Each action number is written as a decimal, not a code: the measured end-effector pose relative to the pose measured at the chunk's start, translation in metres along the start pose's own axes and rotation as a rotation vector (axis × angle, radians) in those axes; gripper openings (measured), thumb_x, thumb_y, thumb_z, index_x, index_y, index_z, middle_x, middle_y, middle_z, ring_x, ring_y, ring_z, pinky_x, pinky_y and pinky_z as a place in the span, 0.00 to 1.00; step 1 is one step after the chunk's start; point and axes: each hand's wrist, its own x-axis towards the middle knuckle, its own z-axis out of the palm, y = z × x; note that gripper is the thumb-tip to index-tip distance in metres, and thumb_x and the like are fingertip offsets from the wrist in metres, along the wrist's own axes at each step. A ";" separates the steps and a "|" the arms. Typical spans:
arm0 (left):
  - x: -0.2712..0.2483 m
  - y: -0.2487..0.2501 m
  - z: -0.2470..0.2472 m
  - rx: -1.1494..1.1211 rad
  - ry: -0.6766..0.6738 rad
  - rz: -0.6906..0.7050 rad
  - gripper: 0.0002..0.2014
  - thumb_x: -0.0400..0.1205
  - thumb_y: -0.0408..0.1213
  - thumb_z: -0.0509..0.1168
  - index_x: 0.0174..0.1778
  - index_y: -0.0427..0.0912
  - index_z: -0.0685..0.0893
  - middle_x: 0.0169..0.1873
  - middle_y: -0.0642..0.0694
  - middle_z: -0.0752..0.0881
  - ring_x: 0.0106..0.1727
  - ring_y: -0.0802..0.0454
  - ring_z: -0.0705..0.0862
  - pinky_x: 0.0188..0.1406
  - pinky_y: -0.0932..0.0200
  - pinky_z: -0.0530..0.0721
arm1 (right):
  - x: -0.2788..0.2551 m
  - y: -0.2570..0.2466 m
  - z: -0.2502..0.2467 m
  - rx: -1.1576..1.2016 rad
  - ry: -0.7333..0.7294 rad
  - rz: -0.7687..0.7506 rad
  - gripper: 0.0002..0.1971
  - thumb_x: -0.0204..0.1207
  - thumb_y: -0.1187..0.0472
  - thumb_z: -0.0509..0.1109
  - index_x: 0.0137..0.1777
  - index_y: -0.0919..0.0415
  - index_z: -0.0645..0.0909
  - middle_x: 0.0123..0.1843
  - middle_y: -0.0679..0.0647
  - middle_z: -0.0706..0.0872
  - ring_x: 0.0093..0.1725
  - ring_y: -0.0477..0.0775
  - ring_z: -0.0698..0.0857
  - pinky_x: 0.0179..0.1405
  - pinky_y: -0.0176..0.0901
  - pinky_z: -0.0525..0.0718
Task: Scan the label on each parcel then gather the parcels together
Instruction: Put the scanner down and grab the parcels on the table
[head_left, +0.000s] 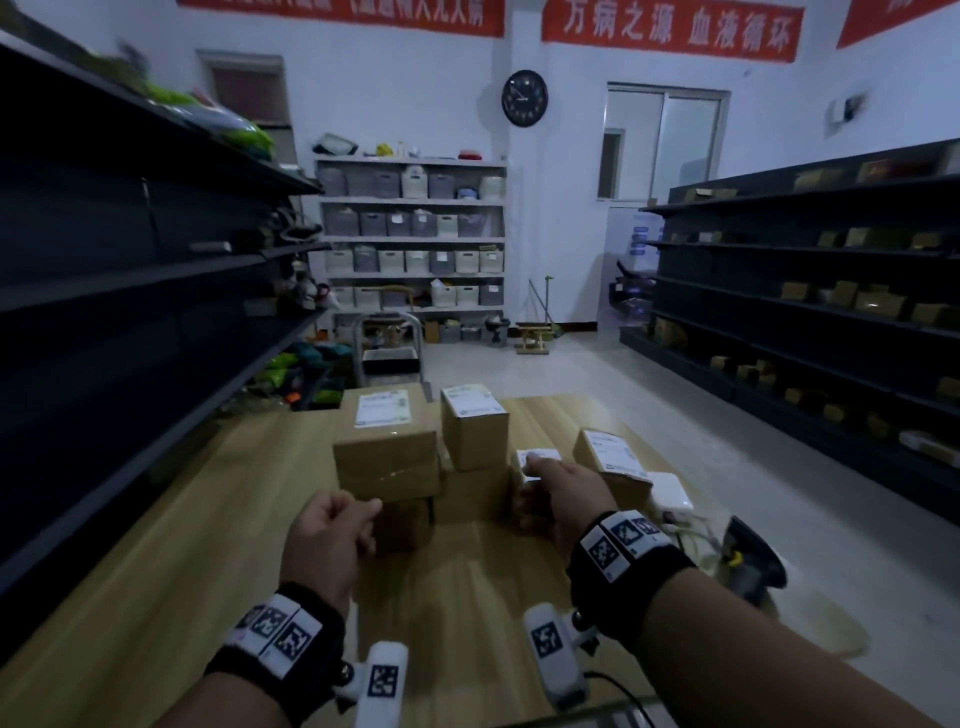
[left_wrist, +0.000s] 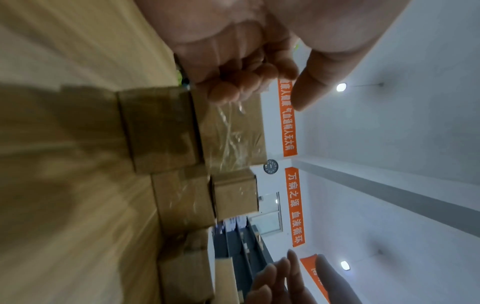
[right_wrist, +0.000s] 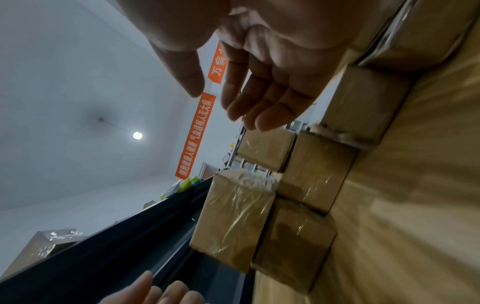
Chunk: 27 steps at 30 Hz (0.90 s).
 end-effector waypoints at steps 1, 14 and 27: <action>0.002 0.009 -0.010 0.030 0.027 0.020 0.16 0.83 0.30 0.76 0.34 0.47 0.80 0.25 0.44 0.78 0.34 0.43 0.77 0.46 0.42 0.79 | 0.001 0.002 0.011 -0.001 -0.016 0.001 0.13 0.87 0.54 0.74 0.52 0.66 0.86 0.35 0.60 0.87 0.36 0.61 0.86 0.38 0.54 0.87; 0.033 0.045 -0.028 0.157 -0.020 -0.021 0.31 0.89 0.51 0.72 0.89 0.50 0.77 0.84 0.47 0.80 0.81 0.42 0.79 0.80 0.39 0.78 | 0.007 -0.006 0.085 -0.078 -0.133 0.025 0.26 0.89 0.36 0.62 0.71 0.55 0.83 0.69 0.58 0.89 0.67 0.63 0.87 0.67 0.59 0.84; 0.052 0.036 -0.013 -0.052 -0.125 -0.119 0.21 0.92 0.65 0.59 0.66 0.57 0.90 0.55 0.58 0.97 0.67 0.55 0.90 0.59 0.55 0.84 | 0.036 0.009 0.122 -0.139 -0.209 0.128 0.48 0.62 0.09 0.59 0.63 0.46 0.91 0.55 0.56 0.98 0.61 0.65 0.93 0.70 0.66 0.88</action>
